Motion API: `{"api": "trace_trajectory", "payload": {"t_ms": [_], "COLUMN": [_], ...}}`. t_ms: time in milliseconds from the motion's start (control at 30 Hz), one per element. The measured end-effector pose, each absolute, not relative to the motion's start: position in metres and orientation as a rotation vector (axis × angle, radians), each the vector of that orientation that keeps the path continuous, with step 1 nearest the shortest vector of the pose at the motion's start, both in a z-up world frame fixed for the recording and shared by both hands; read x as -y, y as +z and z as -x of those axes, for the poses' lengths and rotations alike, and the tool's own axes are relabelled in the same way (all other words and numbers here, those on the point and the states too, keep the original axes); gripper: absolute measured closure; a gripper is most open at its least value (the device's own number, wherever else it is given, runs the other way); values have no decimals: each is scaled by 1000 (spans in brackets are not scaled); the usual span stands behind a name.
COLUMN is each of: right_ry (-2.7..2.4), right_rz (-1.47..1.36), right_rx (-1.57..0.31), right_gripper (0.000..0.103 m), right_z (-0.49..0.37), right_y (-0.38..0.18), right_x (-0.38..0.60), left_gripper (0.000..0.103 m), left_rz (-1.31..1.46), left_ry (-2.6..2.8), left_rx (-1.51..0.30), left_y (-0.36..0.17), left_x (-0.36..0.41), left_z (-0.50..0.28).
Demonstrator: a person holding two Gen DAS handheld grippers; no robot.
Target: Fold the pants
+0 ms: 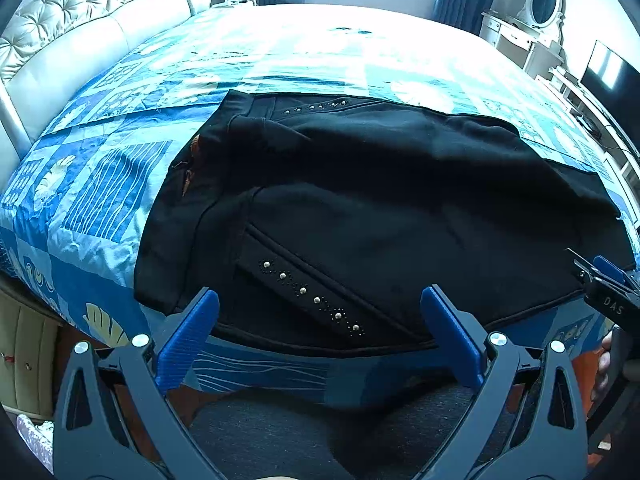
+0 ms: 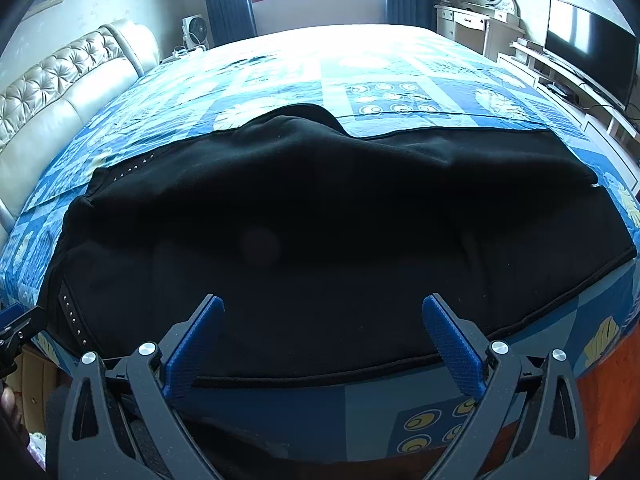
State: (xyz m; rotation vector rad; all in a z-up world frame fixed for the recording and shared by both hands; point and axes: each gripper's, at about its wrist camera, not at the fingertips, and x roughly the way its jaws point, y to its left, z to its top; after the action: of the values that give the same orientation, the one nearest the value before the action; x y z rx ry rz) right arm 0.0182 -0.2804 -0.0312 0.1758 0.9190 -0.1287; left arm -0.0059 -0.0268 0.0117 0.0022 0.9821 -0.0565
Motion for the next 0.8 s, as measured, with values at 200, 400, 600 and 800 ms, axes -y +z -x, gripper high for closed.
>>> {"api": "trace_trajectory", "payload": {"t_ms": [200, 400, 600, 800], "right_ry": [-130, -130, -126, -126], "right_rz": [-176, -177, -172, -173], "right_rx": [-918, -923, -925, -925], "right_gripper": [4, 4, 4, 4], "right_z": [-18, -19, -19, -18], "right_y": [-32, -34, -34, -35], "right_x": [280, 280, 278, 279], "left_gripper": [2, 2, 2, 2], "left_rz": [-1, -1, -8, -10], "left_ry": [-58, -59, -61, -60], "left_rx": [-981, -981, -981, -980], "left_y": [12, 12, 11, 11], "left_x": [27, 26, 27, 27], "left_z": [7, 7, 7, 8]}}
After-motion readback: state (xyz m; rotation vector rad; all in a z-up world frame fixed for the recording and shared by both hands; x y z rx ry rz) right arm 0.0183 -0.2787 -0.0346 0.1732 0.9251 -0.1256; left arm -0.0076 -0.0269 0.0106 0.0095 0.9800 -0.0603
